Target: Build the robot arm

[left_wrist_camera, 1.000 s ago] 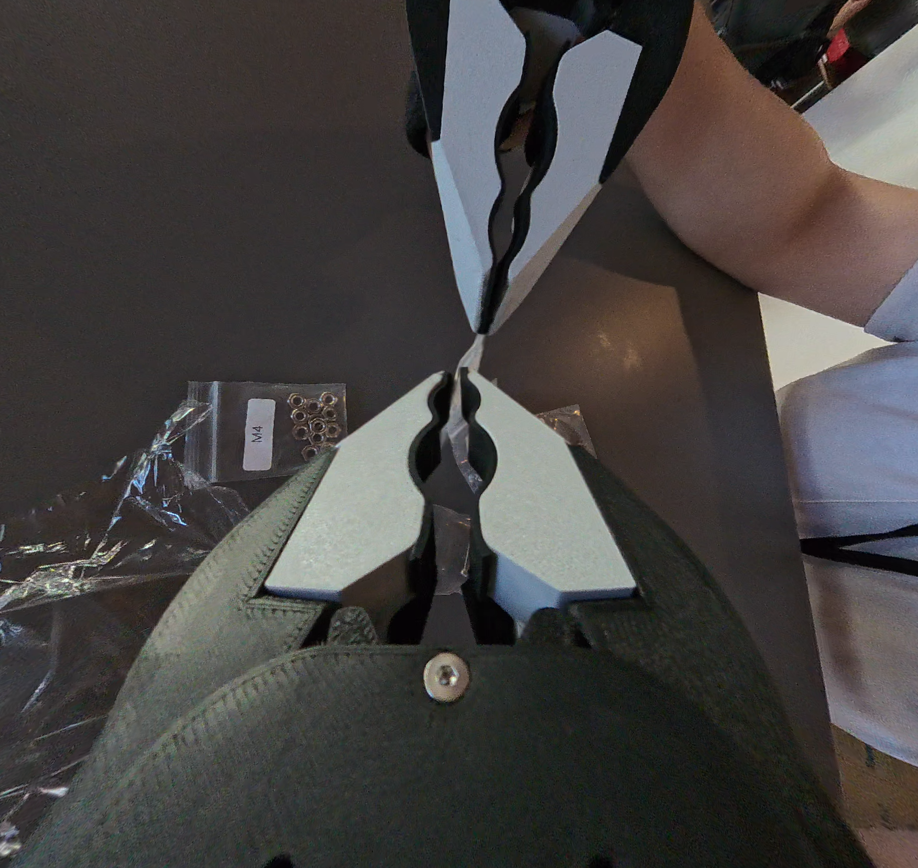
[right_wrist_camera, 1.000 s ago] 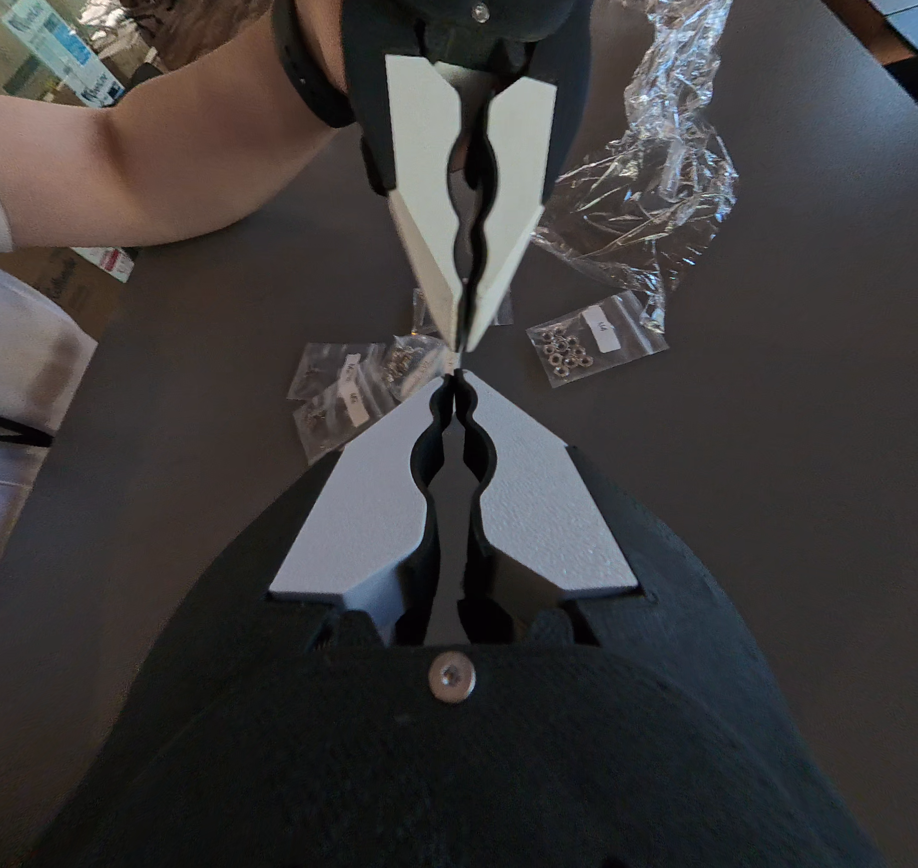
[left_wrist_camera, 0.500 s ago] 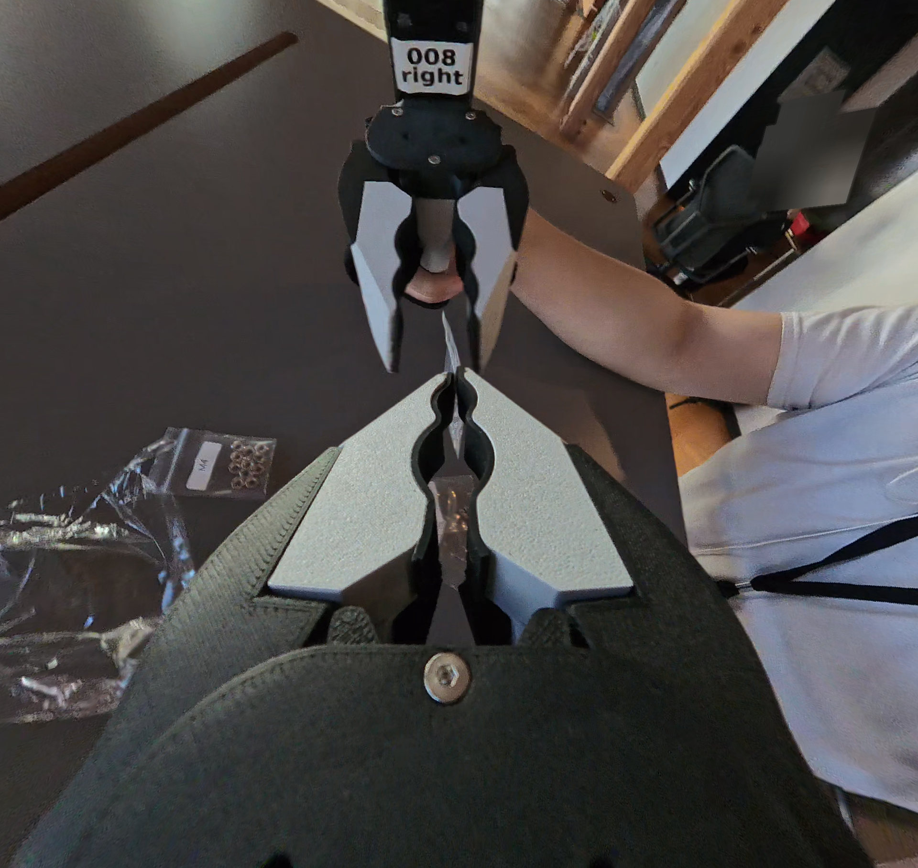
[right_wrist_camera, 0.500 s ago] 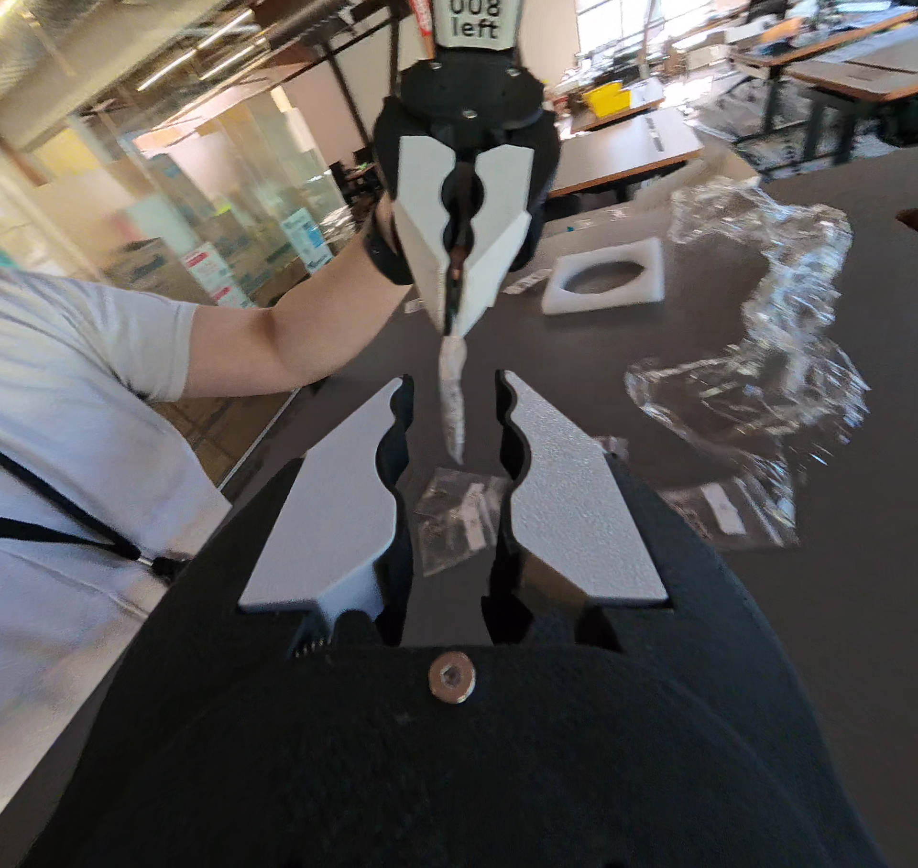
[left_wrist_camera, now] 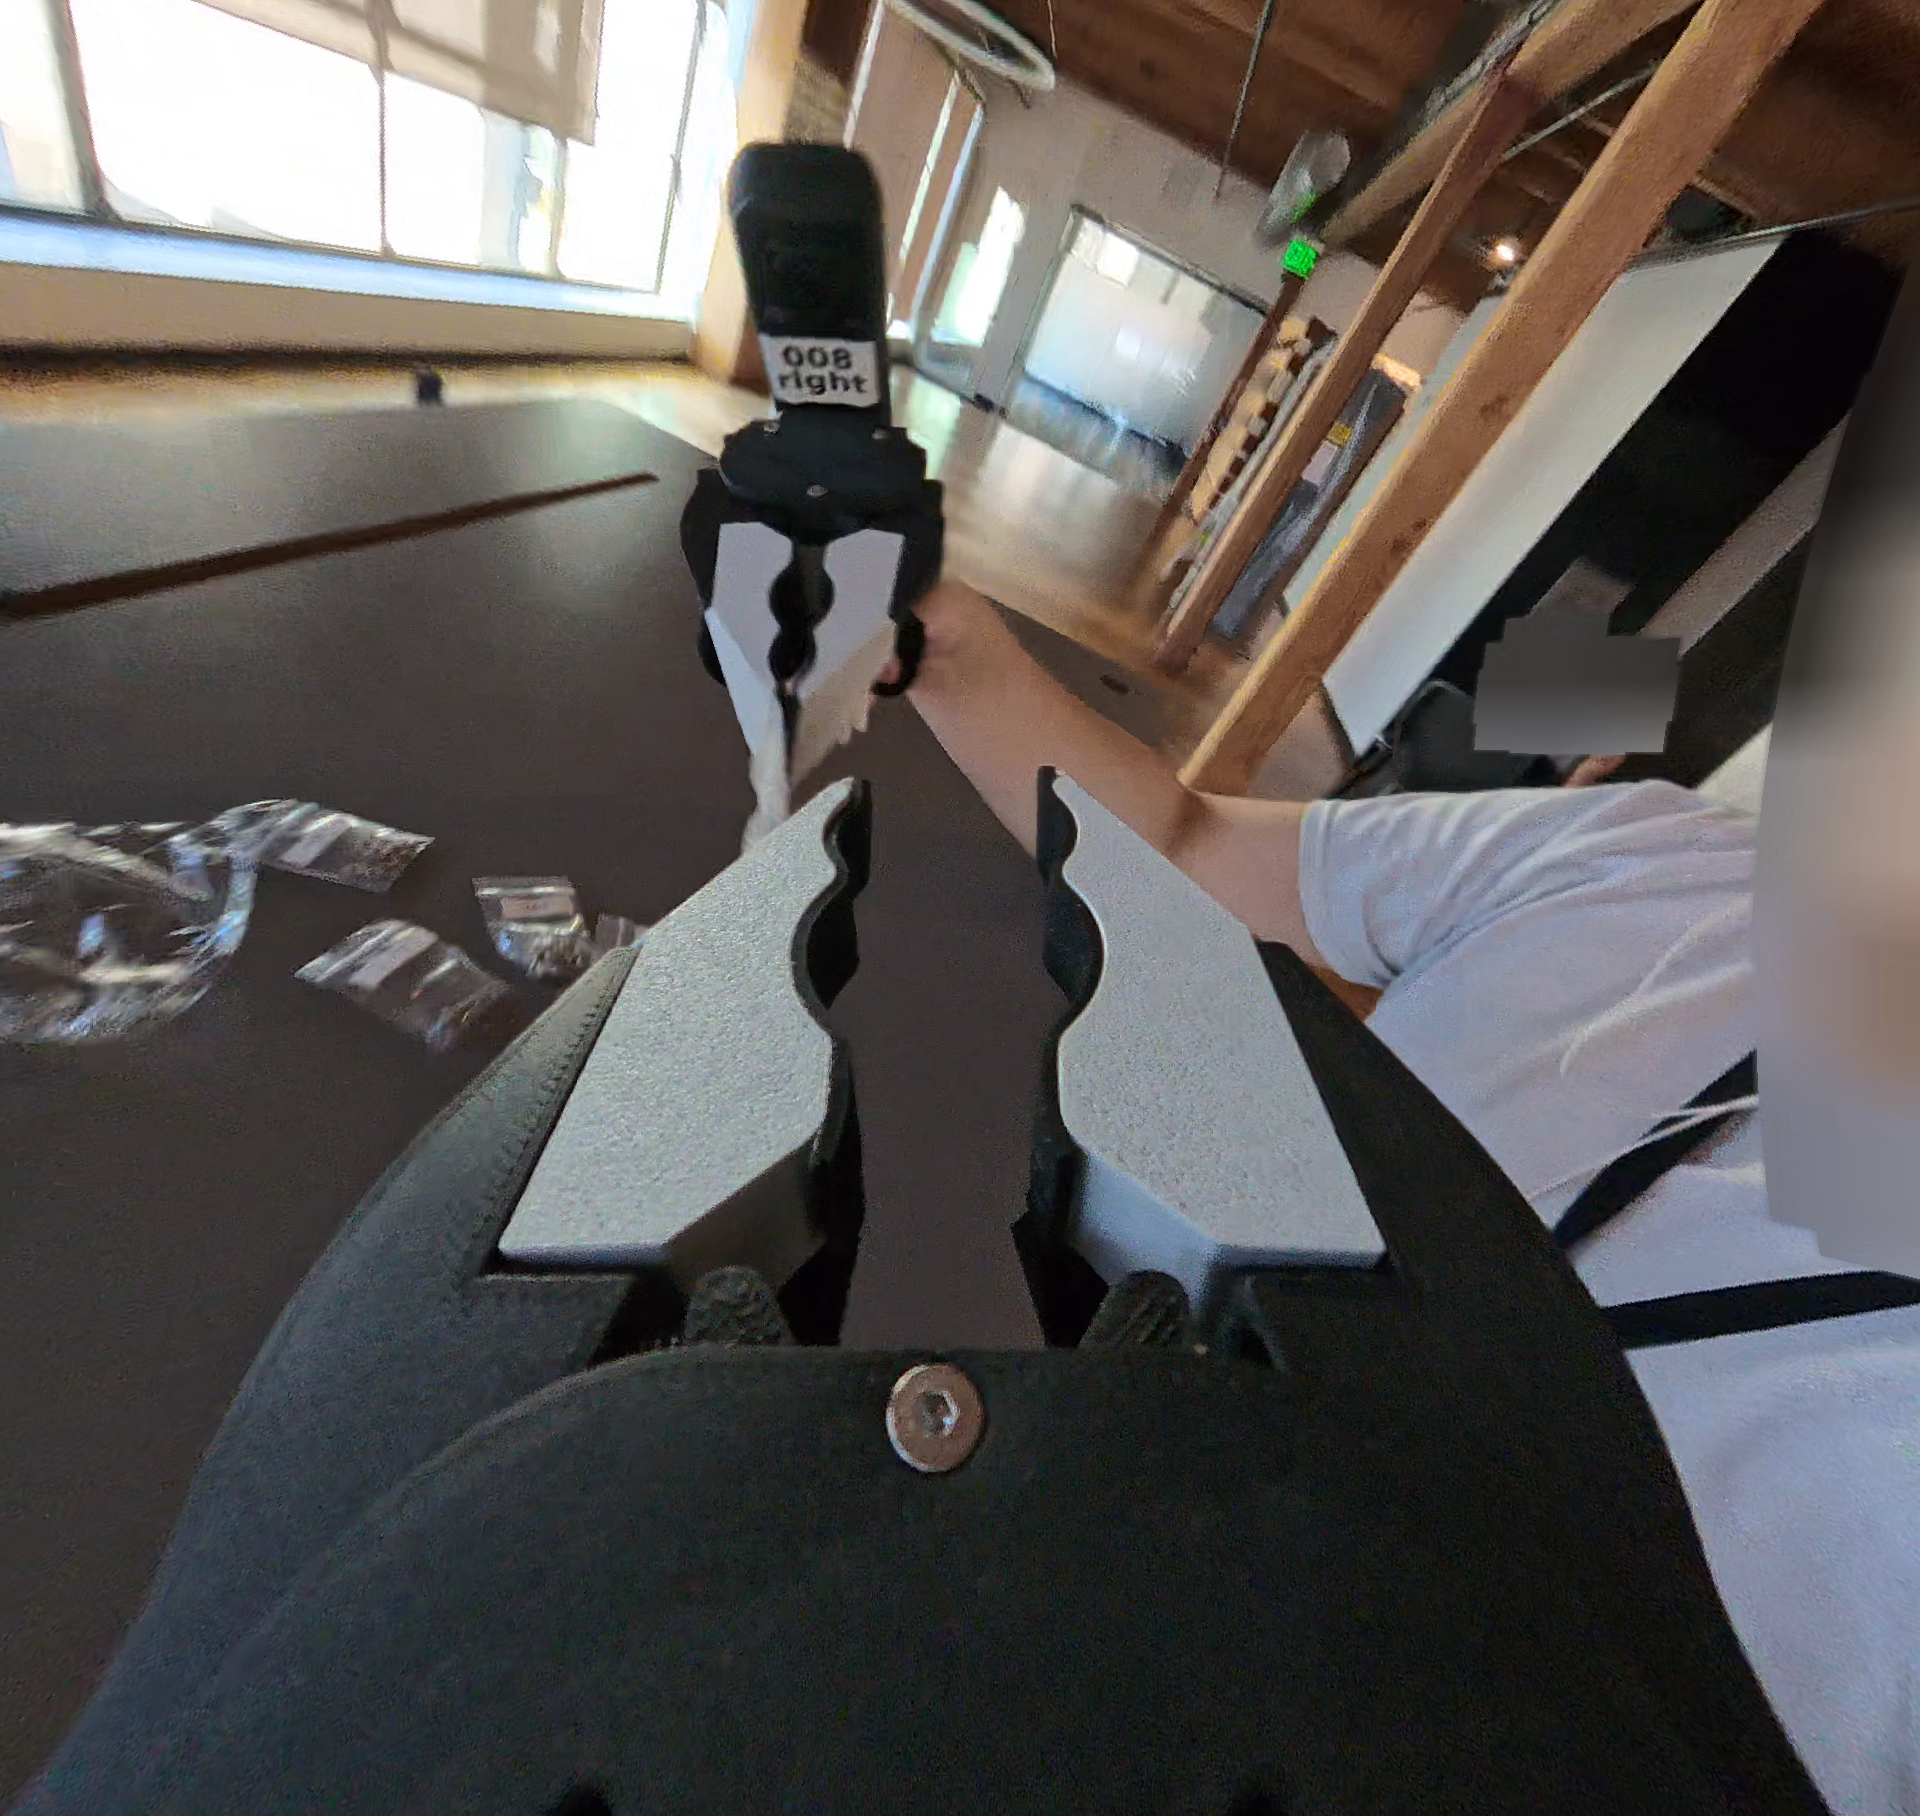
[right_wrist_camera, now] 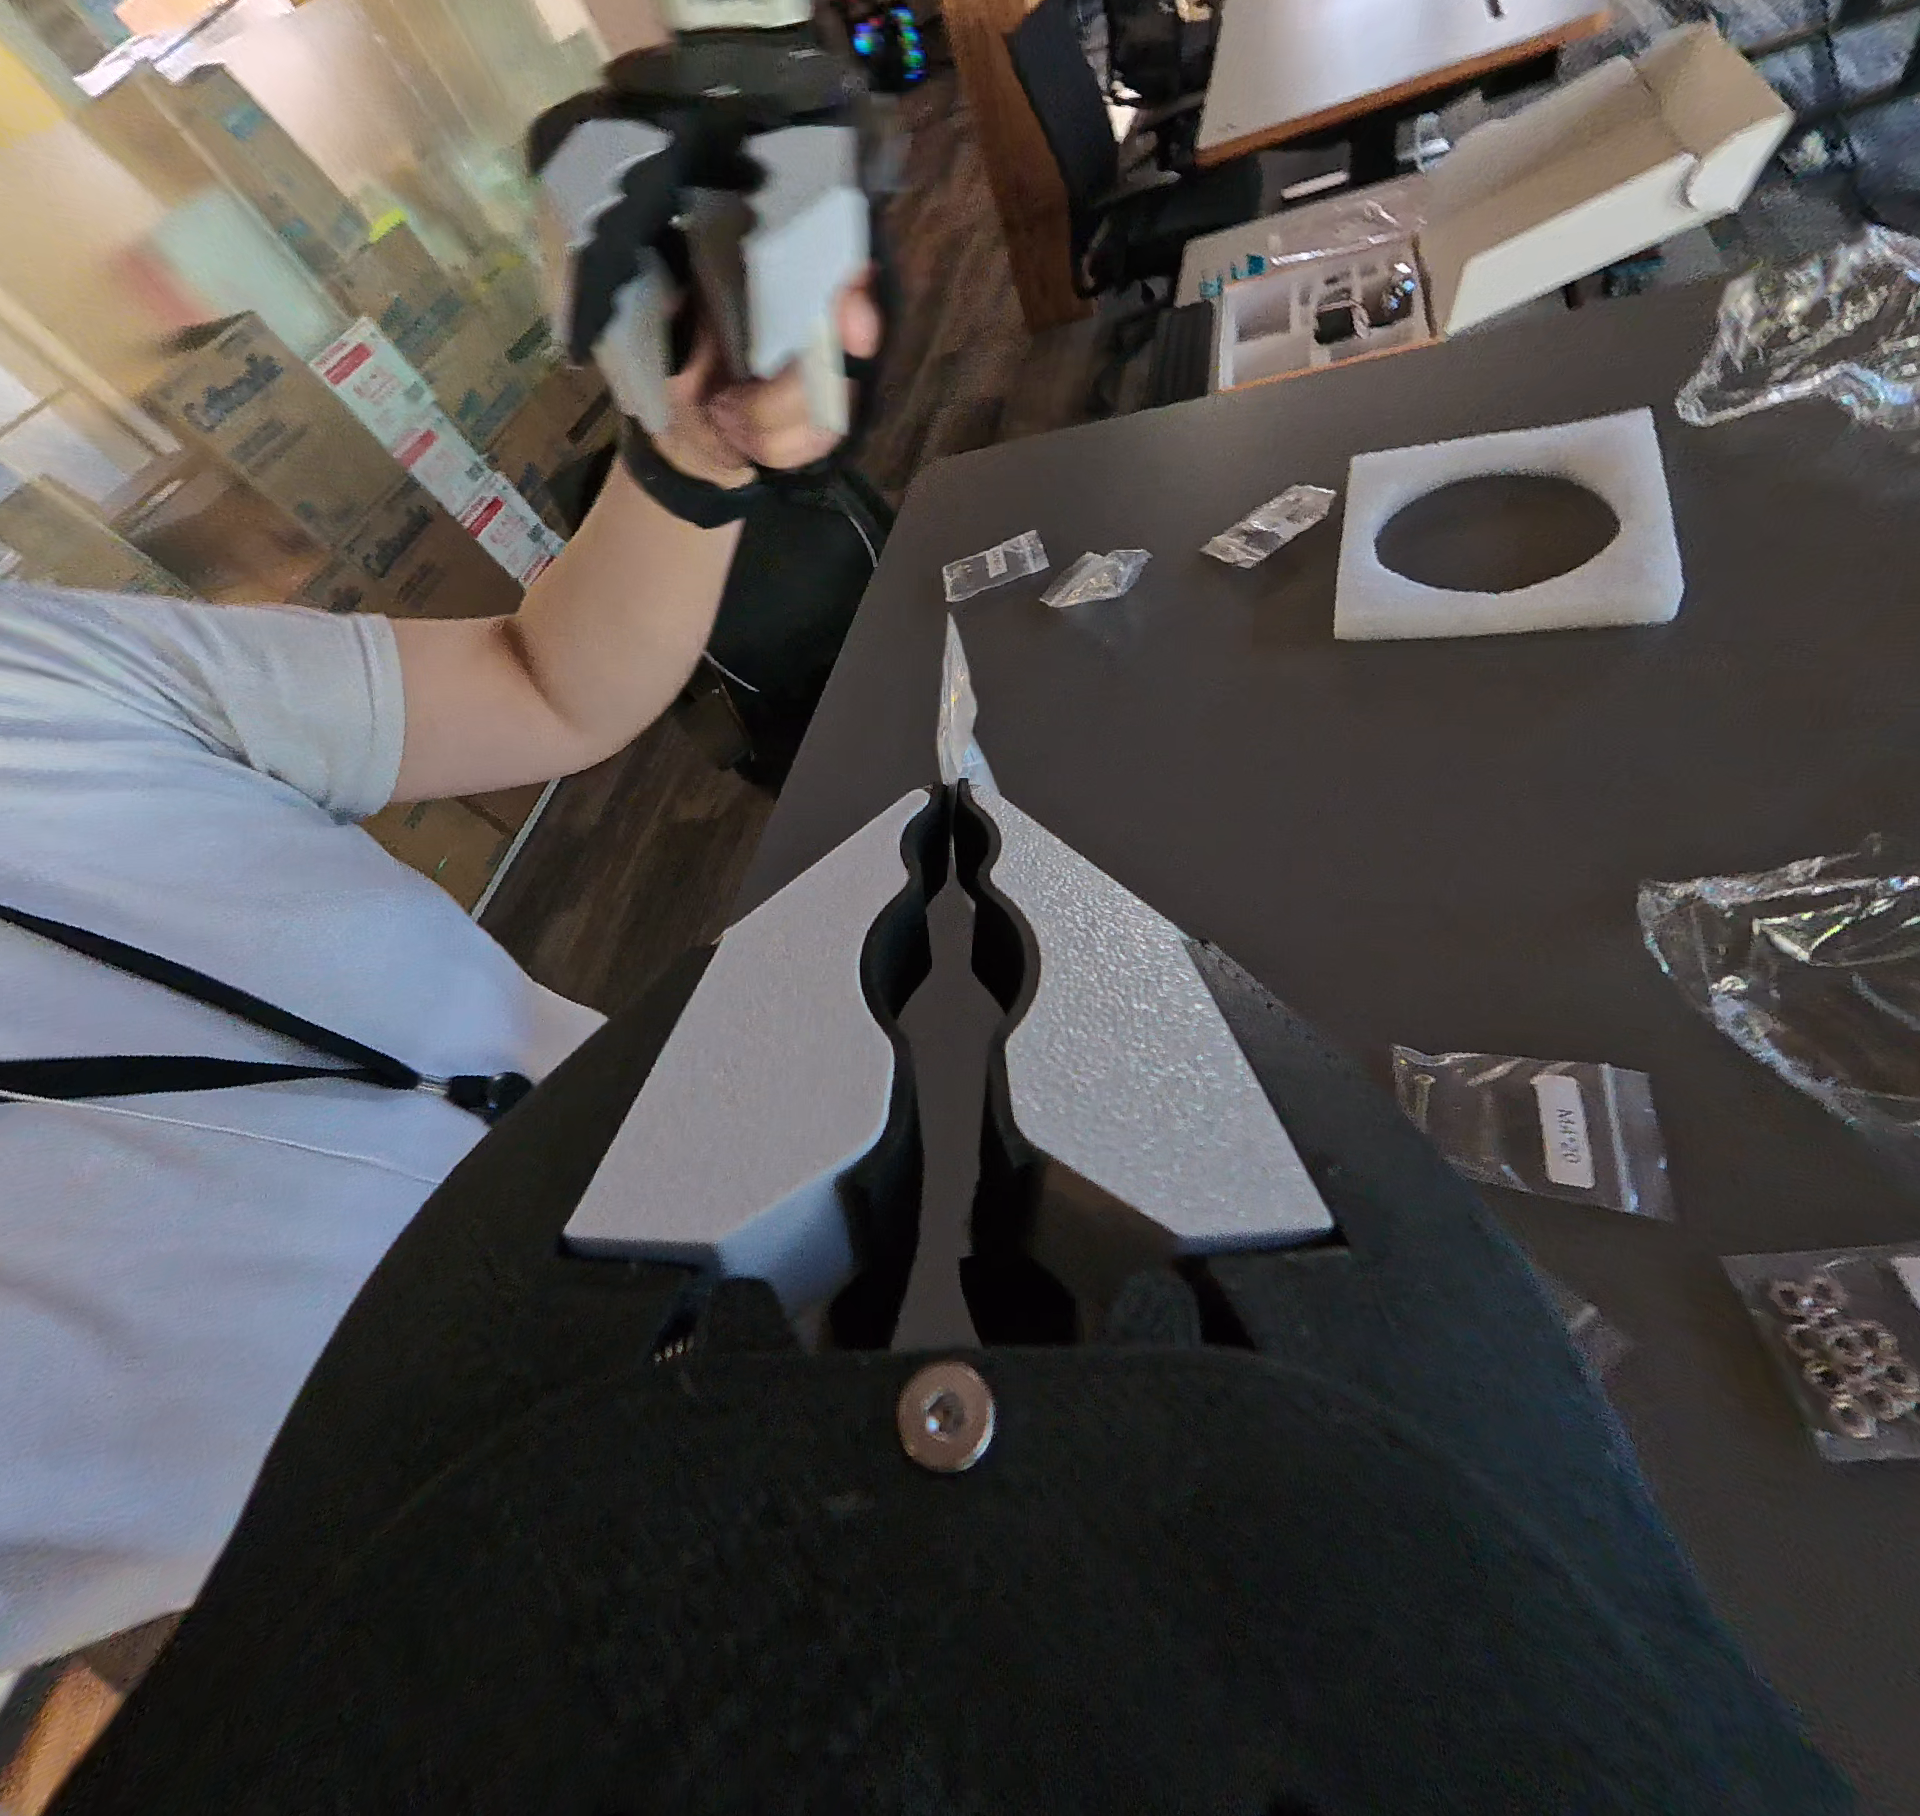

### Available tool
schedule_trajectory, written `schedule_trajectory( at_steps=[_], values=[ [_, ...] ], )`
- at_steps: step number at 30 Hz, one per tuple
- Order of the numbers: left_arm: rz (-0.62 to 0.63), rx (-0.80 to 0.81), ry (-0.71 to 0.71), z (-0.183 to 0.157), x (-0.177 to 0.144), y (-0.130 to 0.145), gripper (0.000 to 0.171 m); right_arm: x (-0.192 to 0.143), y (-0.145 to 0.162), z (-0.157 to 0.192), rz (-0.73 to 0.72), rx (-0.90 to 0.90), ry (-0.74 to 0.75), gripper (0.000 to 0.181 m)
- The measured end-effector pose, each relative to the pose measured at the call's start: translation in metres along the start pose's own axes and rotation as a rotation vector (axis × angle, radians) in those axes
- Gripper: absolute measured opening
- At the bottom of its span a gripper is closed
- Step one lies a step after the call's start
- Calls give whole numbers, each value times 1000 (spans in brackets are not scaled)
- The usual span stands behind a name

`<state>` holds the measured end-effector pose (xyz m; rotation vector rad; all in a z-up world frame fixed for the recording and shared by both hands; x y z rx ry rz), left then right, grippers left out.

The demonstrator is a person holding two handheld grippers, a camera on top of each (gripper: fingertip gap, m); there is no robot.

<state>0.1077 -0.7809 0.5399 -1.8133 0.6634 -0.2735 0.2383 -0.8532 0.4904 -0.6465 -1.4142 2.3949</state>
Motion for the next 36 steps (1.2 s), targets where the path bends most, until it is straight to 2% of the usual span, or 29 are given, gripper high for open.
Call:
schedule_trajectory(
  at_steps=[3, 7, 9, 12, 15, 18, 24, 28, 33, 36],
  values=[
    [-91, 143, -153, -25, -99, 28, 34, 17, -8, -1, -50, 98, 65, 0],
    [-270, 257, -480, -36, -257, 86, 35, 39, -23, -4, -235, 173, 137, 0],
    [-275, 248, -616, -26, -332, 120, 34, 52, -31, -5, -352, 156, 196, 0],
    [-192, 119, -841, 15, -434, 165, 45, 79, -34, -21, -491, 168, 290, 0],
    [-250, 56, -843, 39, -500, 168, 48, 109, -34, -50, -585, 228, 312, 0],
    [-310, 46, -824, 69, -537, 144, 48, 134, -37, -76, -626, 297, 297, 0],
    [-465, 109, -845, 122, -568, 102, 37, 147, -32, -110, -563, 341, 369, 0],
    [-549, 86, -828, 149, -572, 94, 32, 136, -21, -113, -552, 306, 446, 0],
    [-577, 80, -872, 199, -581, 97, 23, 109, -9, -117, -654, 332, 580, 0],
    [-625, 62, -821, 239, -592, 89, 22, 98, -10, -126, -754, 370, 635, 0]
  ],
)
Point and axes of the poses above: each gripper's, where its closed fingertips meet, x out along the fingers, y out of its underside, z = x × y across the jaws, the point moved 4 cm from there along -x, back along the fingers, and after that the axes turned 14 degrees about -y, right-handed, at the moved point
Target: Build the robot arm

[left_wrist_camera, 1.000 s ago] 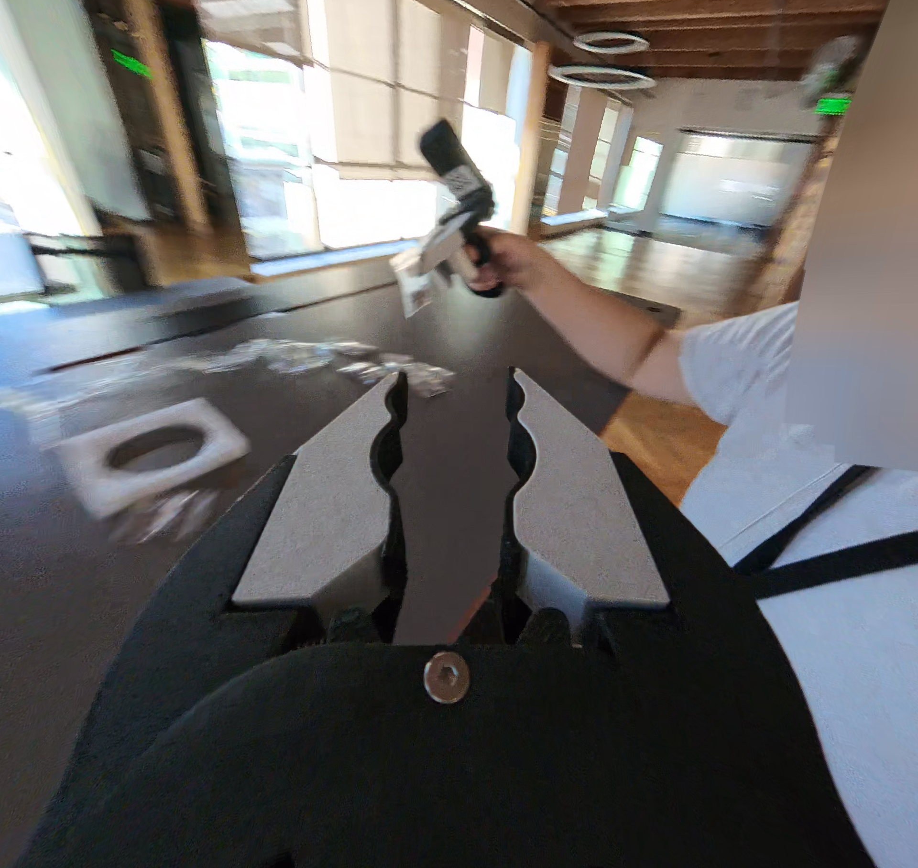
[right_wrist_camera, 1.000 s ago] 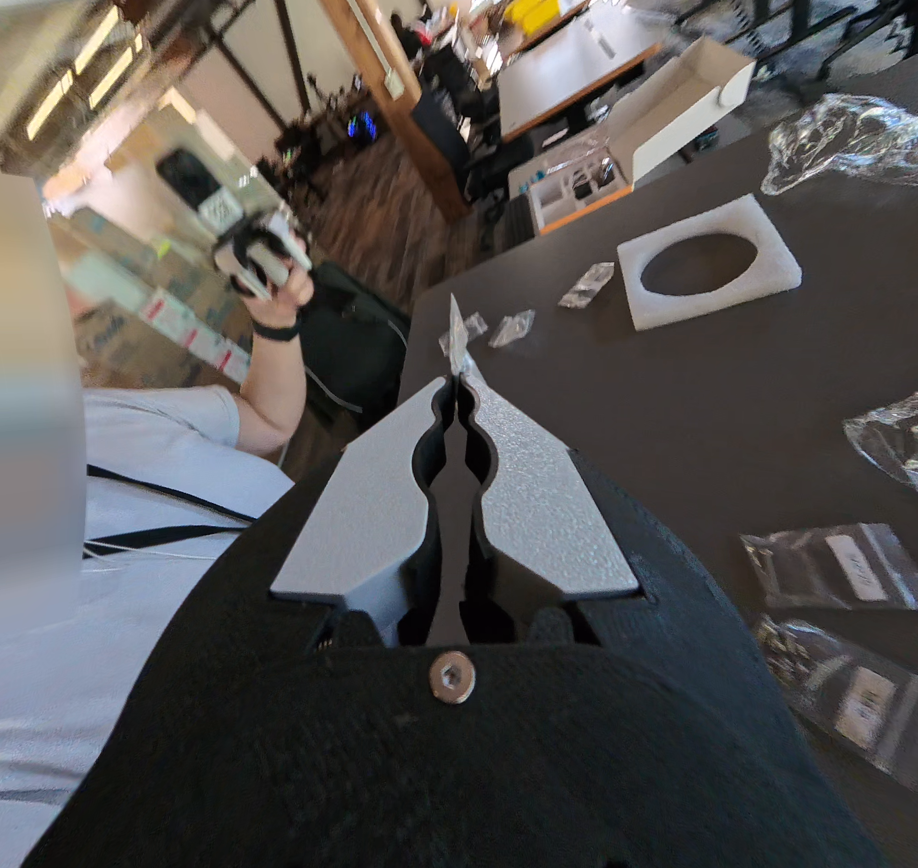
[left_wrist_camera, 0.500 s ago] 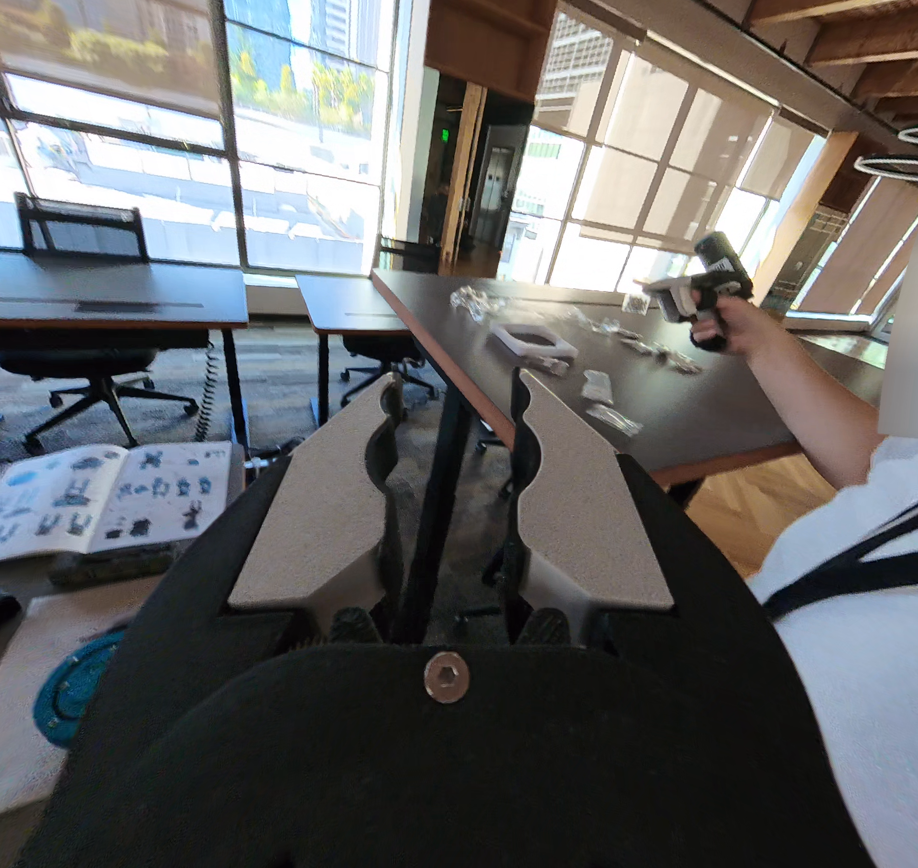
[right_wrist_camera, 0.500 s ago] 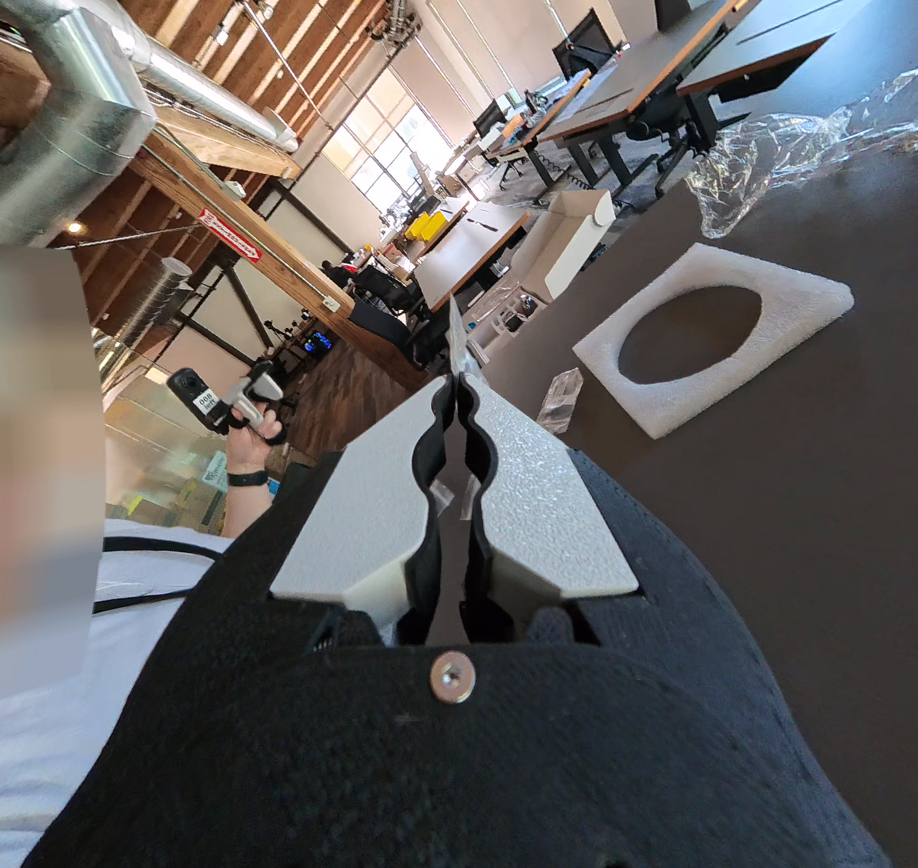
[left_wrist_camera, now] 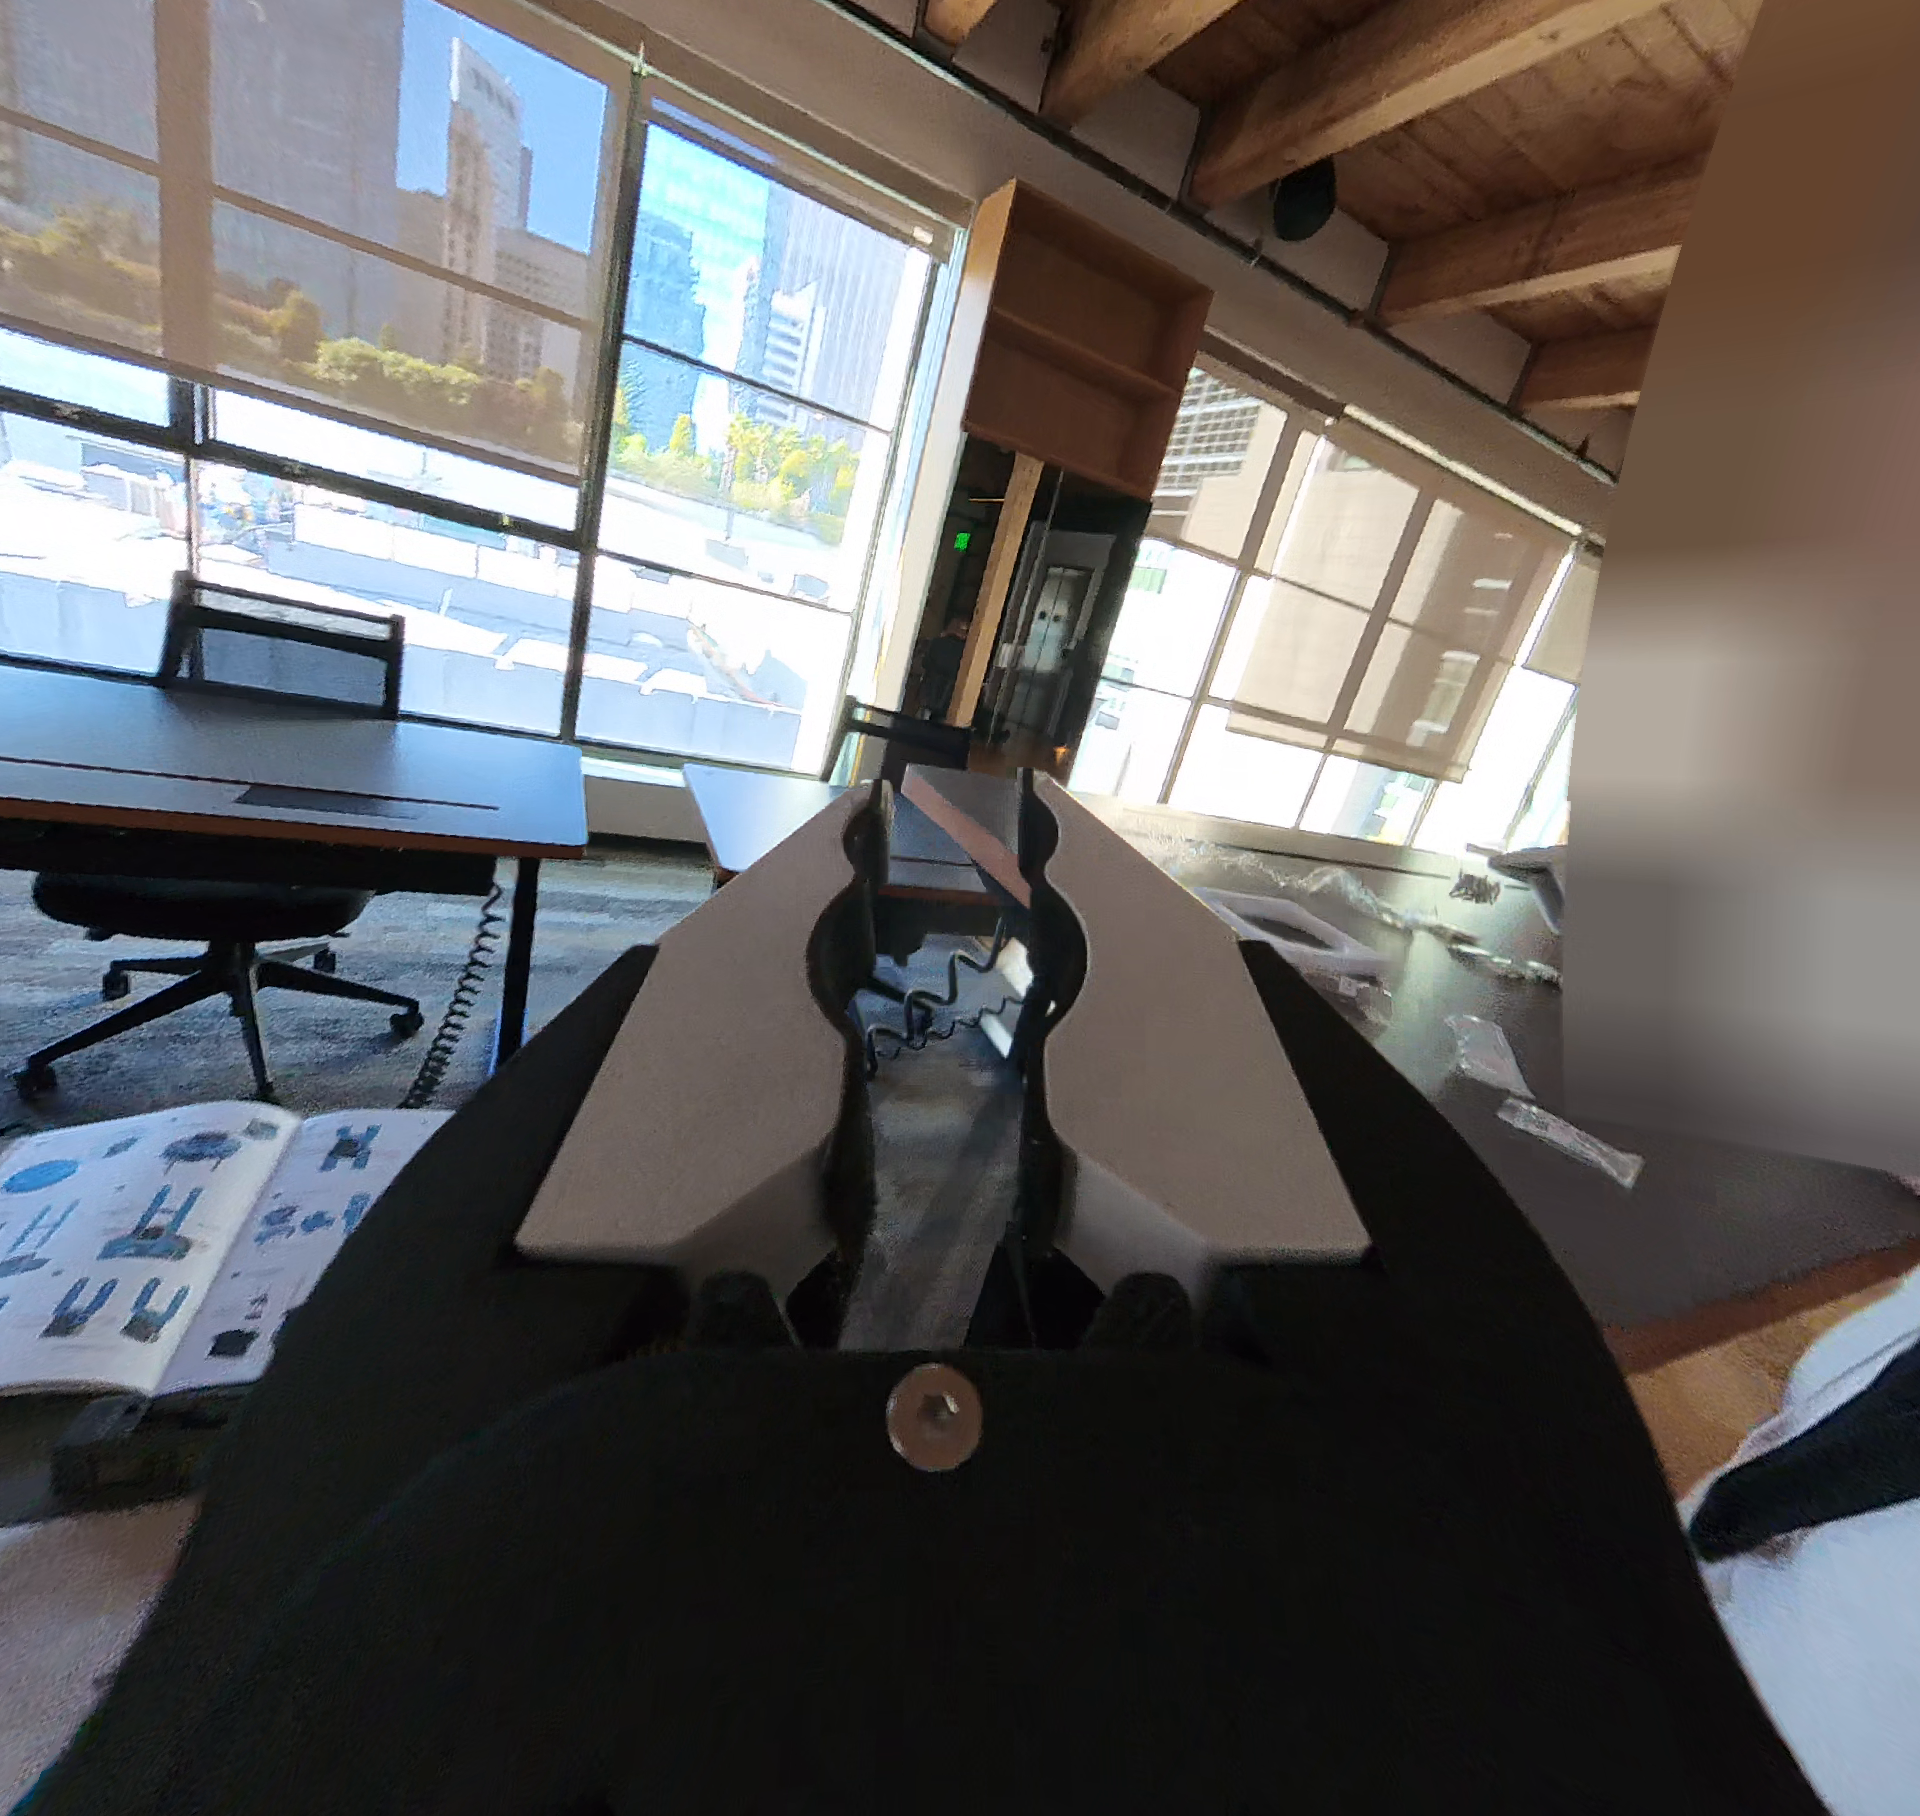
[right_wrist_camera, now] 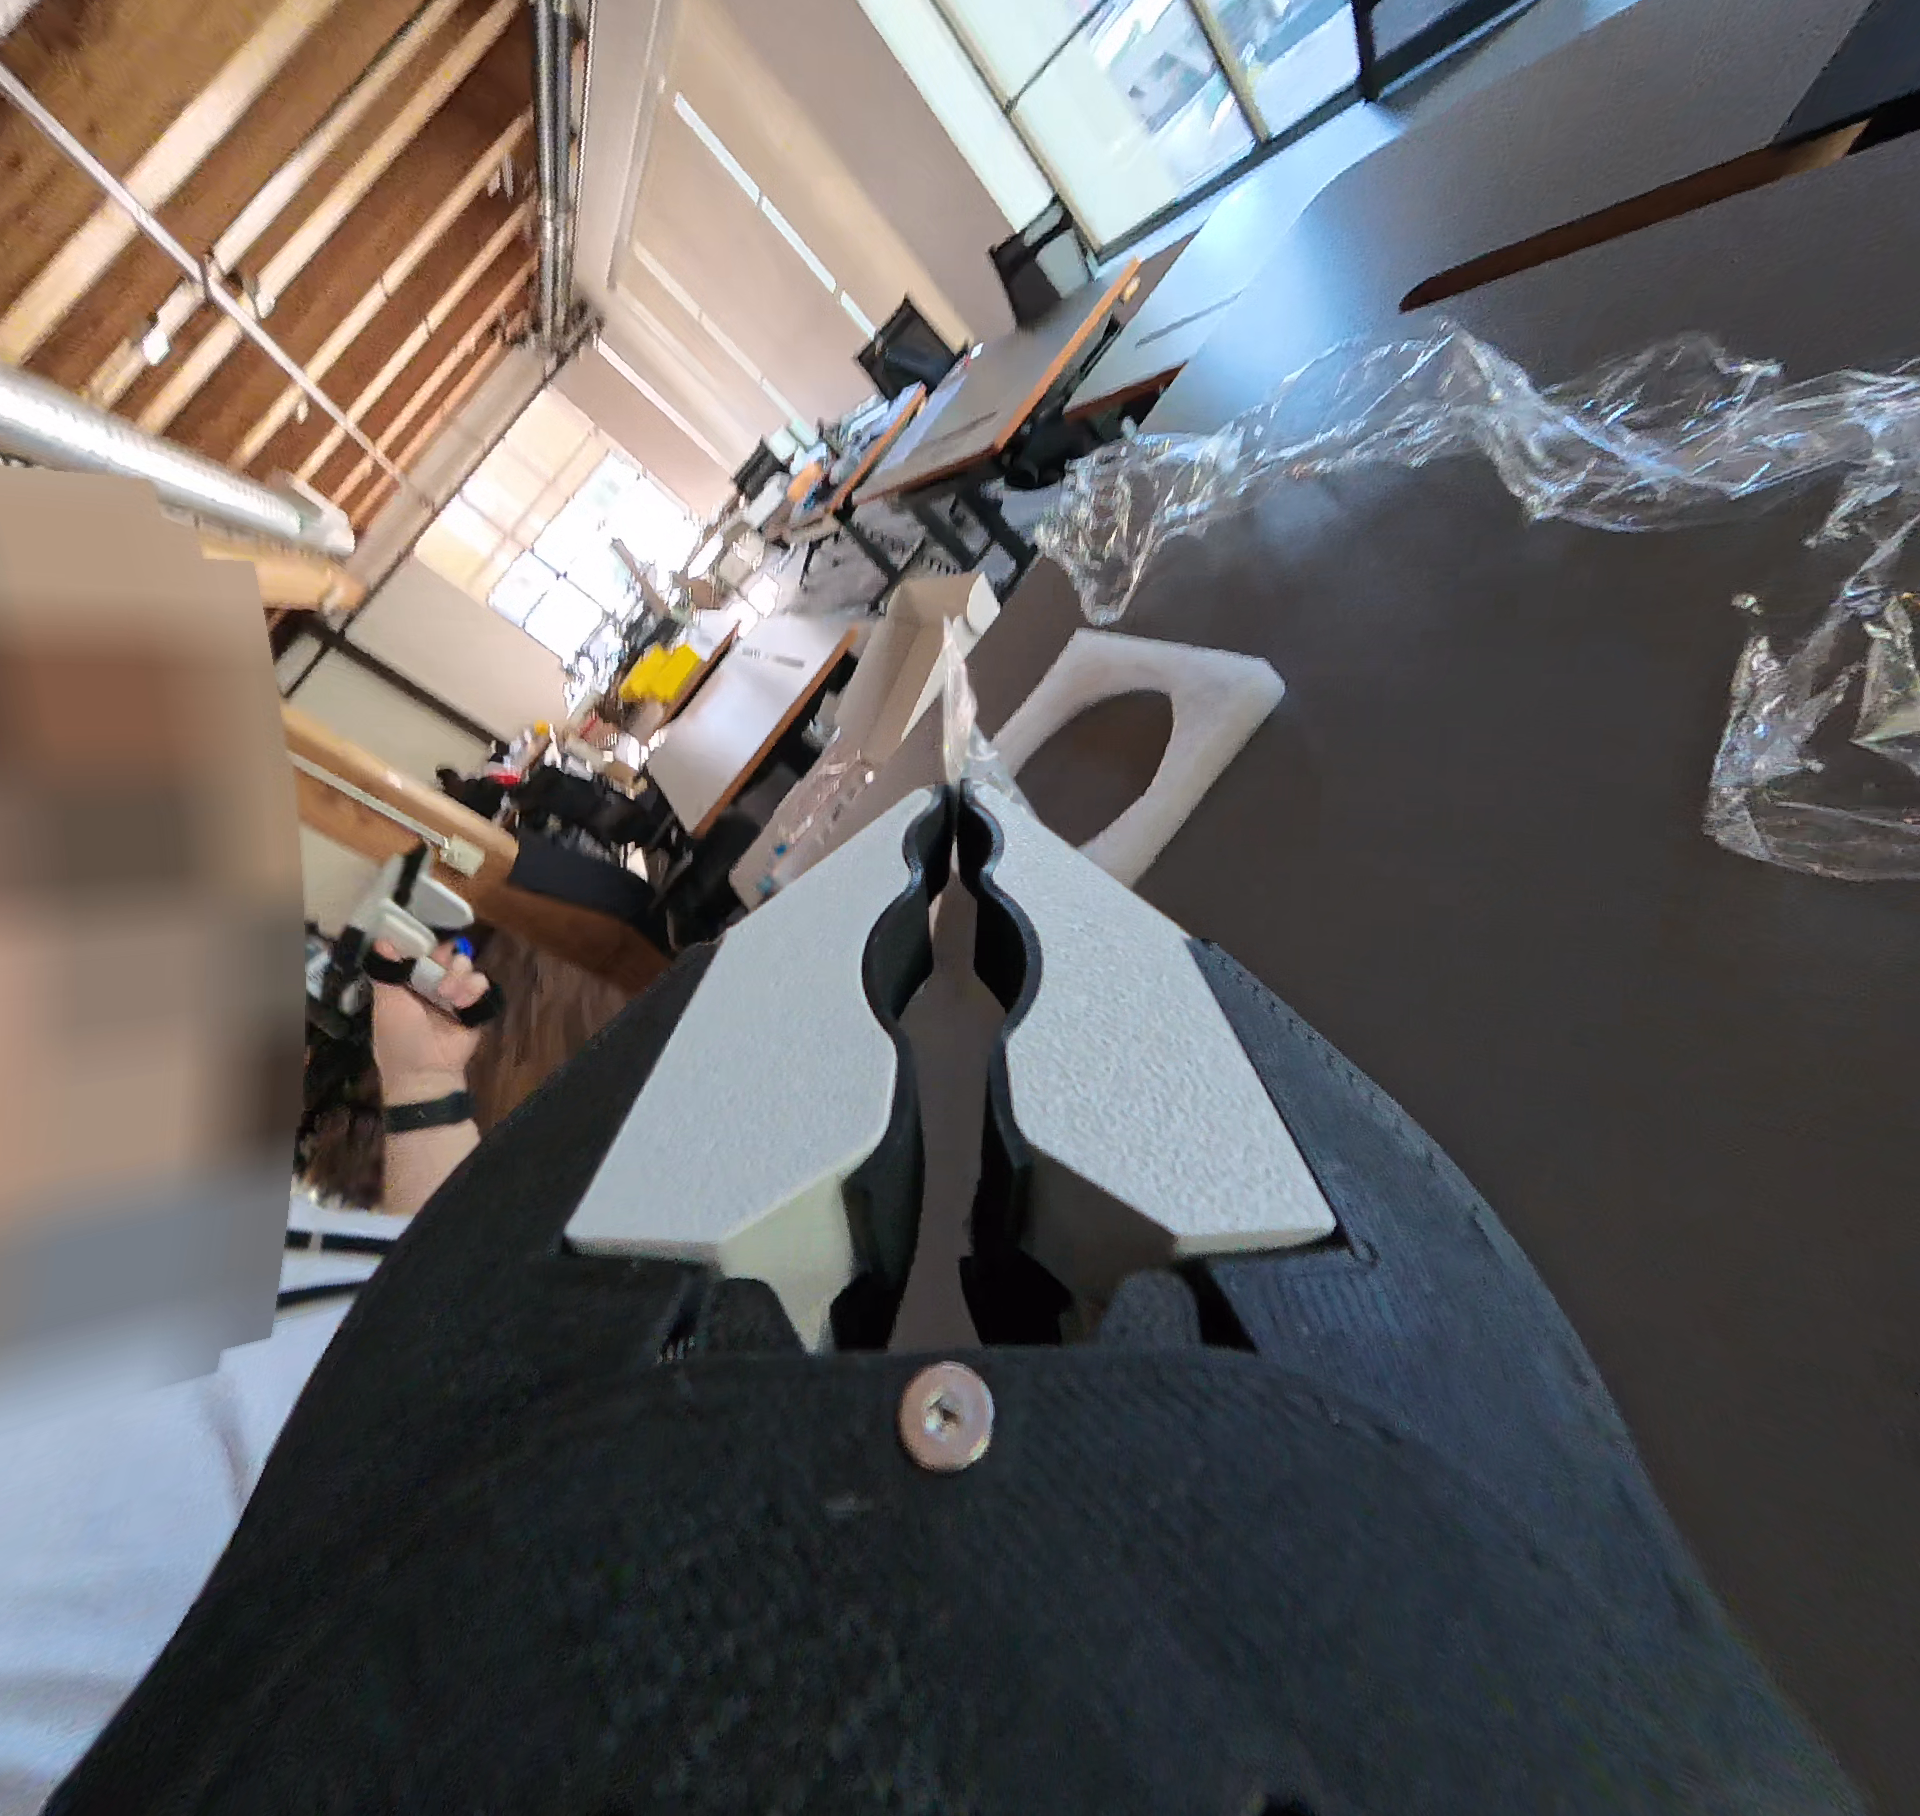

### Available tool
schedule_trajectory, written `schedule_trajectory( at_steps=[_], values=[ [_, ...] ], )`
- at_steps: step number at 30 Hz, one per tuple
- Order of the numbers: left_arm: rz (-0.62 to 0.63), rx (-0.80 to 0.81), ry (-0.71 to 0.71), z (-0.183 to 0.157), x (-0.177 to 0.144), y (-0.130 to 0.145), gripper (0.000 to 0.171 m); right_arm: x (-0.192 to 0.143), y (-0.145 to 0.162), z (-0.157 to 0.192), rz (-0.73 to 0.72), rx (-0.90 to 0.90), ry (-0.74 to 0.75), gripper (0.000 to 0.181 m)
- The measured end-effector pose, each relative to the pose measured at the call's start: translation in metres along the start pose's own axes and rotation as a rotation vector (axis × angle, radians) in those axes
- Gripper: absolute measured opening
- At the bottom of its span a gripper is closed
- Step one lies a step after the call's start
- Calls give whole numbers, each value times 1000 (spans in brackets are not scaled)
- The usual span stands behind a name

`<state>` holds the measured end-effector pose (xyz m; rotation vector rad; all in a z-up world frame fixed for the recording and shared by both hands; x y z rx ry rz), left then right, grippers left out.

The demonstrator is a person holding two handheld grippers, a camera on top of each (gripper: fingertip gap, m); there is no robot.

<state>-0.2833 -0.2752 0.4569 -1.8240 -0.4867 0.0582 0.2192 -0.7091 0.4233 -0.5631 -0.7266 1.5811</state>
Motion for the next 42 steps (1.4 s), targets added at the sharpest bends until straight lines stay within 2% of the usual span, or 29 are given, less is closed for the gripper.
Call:
schedule_trajectory(
  at_steps=[4, 7, 10, 15, 20, 24, 30, 36, 39, 42],
  values=[
    [13, 70, -18, 71, 42, 2, 24, 19, -9, 15, -119, -38, 65, 0],
    [36, 196, -122, 151, 73, 2, 29, 40, -9, 38, -202, -66, 142, 0],
    [72, 298, -208, 242, 98, -6, 33, 53, -6, 58, -271, -97, 332, 0],
    [59, 416, -357, 379, 116, -35, 36, 60, -12, 72, -402, -177, 565, 0],
    [3, 415, -398, 460, 131, -38, 34, 60, 2, 63, -513, -192, 753, 0],
    [30, 341, -382, 504, 150, -23, 33, 65, 7, 68, -647, -201, 837, 0],
    [76, 336, -393, 548, 170, -5, 32, 67, 16, 87, -665, -228, 1027, 0],
    [9, 284, -366, 569, 175, 0, 30, 74, 16, 102, -869, -287, 963, 0],
    [34, 272, -352, 576, 181, 11, 30, 74, 28, 95, -878, -236, 1001, 0],
    [46, 288, -368, 585, 182, 19, 30, 75, 35, 102, -880, -247, 1038, 0]
  ],
)
Point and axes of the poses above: each gripper's, where its closed fingertips meet, x out along the fingers, y out of its underside, z = x × y across the jaws, the point moved 4 cm from there along -x, back along the fingers, and after that the axes turned 14 degrees about -y, right-handed, at the moved point
